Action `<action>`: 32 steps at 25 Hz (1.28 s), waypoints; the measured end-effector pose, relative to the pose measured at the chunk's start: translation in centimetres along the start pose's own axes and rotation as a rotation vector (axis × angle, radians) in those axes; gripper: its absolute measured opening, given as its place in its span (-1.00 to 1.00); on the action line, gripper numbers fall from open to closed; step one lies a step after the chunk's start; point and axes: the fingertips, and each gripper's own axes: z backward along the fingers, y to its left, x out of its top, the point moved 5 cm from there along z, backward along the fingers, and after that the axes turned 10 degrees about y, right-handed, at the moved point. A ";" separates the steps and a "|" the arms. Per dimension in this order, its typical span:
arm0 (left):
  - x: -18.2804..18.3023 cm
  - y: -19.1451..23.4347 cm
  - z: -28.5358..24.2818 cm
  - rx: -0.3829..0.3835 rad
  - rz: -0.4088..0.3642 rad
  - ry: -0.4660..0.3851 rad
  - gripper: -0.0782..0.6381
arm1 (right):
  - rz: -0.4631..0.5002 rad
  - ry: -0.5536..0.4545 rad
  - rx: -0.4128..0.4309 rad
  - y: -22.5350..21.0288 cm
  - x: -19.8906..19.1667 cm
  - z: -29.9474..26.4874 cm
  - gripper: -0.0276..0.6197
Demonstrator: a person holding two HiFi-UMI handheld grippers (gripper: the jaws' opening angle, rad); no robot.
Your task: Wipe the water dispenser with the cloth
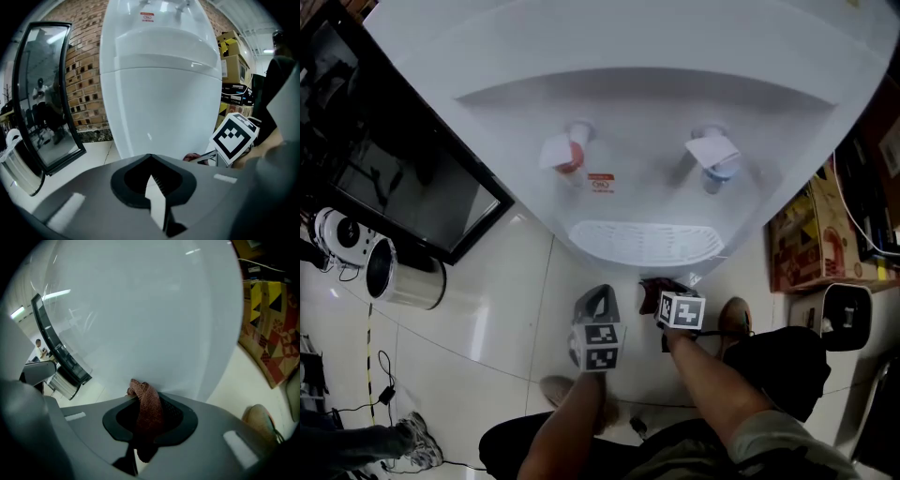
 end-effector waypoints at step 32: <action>2.6 -9.5 3.9 0.060 0.140 -0.073 -0.78 | 0.457 -0.181 0.178 0.7 2.4 13.6 -0.68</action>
